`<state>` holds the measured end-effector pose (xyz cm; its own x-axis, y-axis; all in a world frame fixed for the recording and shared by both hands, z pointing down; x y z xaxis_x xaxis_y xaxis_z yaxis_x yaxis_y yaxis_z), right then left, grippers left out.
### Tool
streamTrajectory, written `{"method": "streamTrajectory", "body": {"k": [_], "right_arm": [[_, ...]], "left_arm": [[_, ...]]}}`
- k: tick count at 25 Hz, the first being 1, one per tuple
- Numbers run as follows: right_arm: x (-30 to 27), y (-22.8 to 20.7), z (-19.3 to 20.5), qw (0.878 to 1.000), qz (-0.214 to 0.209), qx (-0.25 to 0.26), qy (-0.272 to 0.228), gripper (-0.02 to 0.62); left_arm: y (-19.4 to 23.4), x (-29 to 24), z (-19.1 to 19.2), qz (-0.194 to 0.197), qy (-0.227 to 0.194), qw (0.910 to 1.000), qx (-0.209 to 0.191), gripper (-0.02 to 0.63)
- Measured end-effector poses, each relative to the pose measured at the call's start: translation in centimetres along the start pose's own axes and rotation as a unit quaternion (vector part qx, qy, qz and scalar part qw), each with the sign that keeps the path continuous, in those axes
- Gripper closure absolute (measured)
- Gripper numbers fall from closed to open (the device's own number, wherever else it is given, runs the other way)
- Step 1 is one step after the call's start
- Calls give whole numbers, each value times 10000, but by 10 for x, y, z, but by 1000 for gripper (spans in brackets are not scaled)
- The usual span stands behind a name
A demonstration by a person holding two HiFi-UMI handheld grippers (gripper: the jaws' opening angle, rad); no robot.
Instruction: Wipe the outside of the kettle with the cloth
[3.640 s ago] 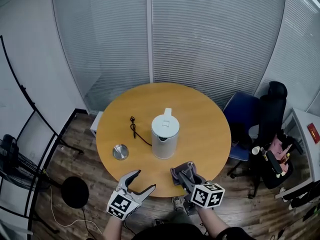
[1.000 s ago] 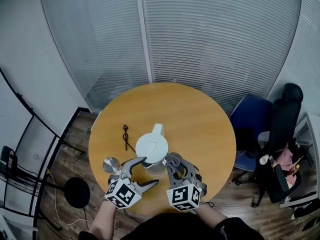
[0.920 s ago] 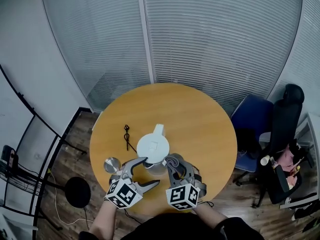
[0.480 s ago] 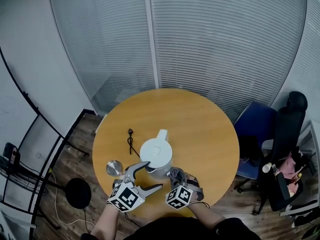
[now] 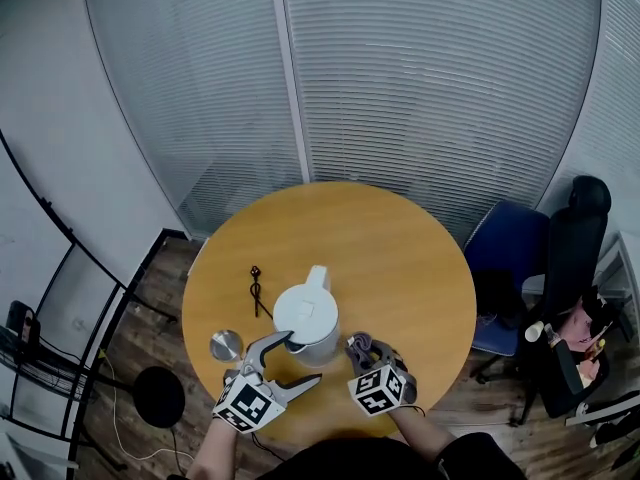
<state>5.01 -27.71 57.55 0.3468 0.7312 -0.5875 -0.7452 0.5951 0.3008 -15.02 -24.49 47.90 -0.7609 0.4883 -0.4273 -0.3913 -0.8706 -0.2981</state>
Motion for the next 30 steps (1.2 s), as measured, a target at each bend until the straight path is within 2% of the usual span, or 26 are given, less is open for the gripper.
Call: {"method": "streamTrajectory", "body": {"k": [3,6,9,12,16,21,26,30], "right_arm": [[20,-43,-23,9945,344,-741,-657,479],[40,-71,-55,9780,528,-1276,-1566,479],[53,-79,-83,9617,573,-1409,-2281,479],[49,-72,-94,9557,383,-1472,-2518,479],[30,-57,-85,9580,29,-1678,-2327,479],[3,-41,-49,9599,-283,-2103,-1831,479],[-32,-25,3,9556,-612,-2706,-992,479],[-47,-10,32,9571,-786,-2761,-392,479]], "left_arm": [[0,0,0,-43,-38,10000,34,216],[0,-1,-2,-100,-65,9999,80,216],[-1,0,1,-175,-72,9997,158,216],[-2,-1,-1,-221,-84,9995,186,216],[-4,-3,0,-281,-72,9992,259,216],[-4,-3,-2,-376,-108,9988,285,216],[-6,-3,0,-425,-82,9985,349,216],[-5,-4,-5,-447,-62,9985,298,216]]}}
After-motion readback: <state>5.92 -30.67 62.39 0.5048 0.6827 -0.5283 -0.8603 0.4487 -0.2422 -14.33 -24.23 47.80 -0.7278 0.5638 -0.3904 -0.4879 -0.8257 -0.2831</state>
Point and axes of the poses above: the fingertips, and each gripper's own axes: x backward along the fingers, y to its left, z out of its underside, the point moved 10 cm from there along x, backward along the fingers, and after that the axes turned 2 degrees about z, right-handed, at the moved point
